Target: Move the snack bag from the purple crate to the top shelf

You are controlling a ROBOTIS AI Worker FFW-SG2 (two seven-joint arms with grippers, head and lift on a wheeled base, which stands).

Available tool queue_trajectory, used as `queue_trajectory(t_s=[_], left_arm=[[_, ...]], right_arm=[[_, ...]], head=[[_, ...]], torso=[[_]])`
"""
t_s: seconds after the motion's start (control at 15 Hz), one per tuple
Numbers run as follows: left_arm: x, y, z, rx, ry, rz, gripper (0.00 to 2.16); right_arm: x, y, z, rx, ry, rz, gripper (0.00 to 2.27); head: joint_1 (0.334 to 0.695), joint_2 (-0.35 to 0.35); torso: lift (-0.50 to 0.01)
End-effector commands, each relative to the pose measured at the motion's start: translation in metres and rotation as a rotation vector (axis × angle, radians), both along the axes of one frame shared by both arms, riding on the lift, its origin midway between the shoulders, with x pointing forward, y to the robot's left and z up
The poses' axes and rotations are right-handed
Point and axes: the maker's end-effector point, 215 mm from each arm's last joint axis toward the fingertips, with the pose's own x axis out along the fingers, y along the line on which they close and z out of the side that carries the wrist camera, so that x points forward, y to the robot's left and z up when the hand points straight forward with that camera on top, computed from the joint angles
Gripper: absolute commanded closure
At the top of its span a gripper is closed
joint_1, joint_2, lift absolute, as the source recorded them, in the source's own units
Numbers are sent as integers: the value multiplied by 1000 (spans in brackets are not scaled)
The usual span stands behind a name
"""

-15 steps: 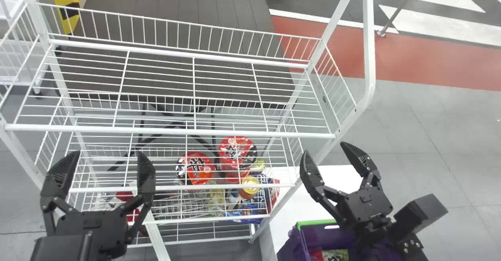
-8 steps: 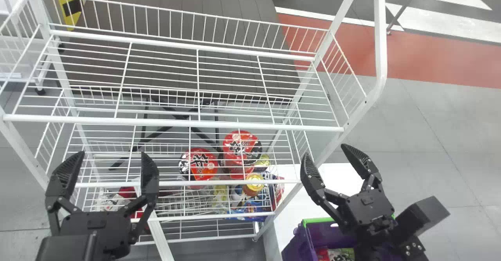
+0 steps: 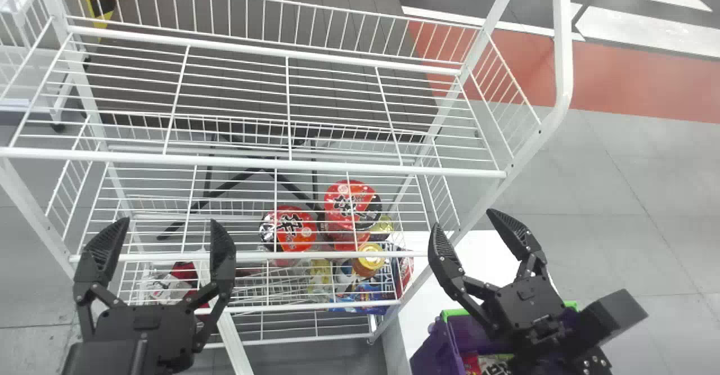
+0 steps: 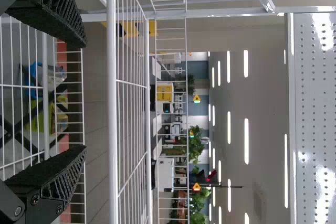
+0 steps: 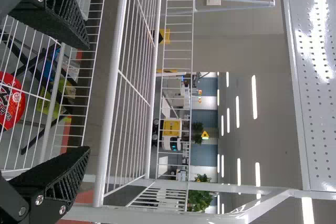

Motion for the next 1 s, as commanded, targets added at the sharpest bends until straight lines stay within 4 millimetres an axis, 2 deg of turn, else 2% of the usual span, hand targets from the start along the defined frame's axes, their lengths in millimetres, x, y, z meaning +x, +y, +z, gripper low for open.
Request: queue_trajectory(t_s=[0.0, 0.6, 0.93], left_arm=[[-1, 0, 2, -1, -5, -1, 130], [-4, -3, 3, 8, -14, -3, 130], [-5, -4, 5, -7, -27, -8, 130]], right_arm=[[-2, 1, 2, -1, -4, 3, 137], [-4, -3, 10, -12, -23, 5, 137], [-5, 2, 10, -6, -26, 14, 137]], head=[[695, -277], [695, -285], [695, -287]], torso=[[-142], [-178], [-198]])
